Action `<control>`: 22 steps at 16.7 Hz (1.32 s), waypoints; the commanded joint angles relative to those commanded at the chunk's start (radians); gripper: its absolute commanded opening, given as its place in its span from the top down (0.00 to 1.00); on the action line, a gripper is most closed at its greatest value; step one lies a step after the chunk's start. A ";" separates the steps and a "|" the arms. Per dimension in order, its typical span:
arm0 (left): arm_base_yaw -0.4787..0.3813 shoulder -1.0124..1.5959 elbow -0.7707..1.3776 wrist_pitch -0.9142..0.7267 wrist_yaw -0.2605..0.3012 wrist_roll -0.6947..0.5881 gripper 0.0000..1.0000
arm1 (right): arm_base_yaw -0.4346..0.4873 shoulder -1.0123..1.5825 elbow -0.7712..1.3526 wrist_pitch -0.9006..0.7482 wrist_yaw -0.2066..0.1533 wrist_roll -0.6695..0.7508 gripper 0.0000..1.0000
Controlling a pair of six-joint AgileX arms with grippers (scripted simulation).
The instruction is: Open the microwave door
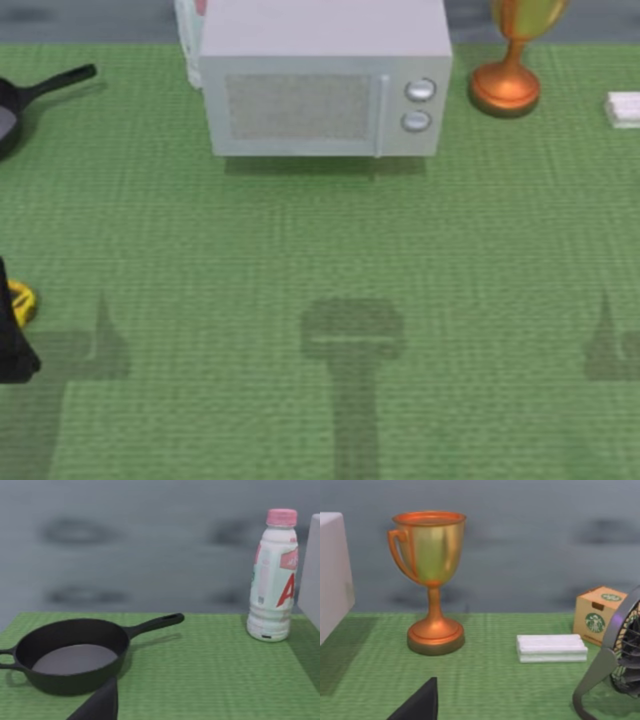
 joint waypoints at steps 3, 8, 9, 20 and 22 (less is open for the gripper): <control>-0.006 0.010 0.010 0.000 -0.005 -0.003 0.00 | 0.000 0.000 0.000 0.000 0.000 0.000 0.00; -0.121 0.219 0.196 -0.013 -0.107 -0.065 0.00 | 0.000 0.000 0.000 0.000 0.000 0.000 0.00; -0.156 0.291 0.254 -0.017 -0.139 -0.085 0.00 | 0.000 0.000 0.000 0.000 0.000 0.000 0.00; -0.640 1.403 1.056 -0.068 -0.570 -0.352 0.00 | 0.000 0.000 0.000 0.000 0.000 0.000 0.00; -0.719 1.592 1.185 -0.078 -0.638 -0.395 0.00 | 0.000 0.000 0.000 0.000 0.000 0.000 0.00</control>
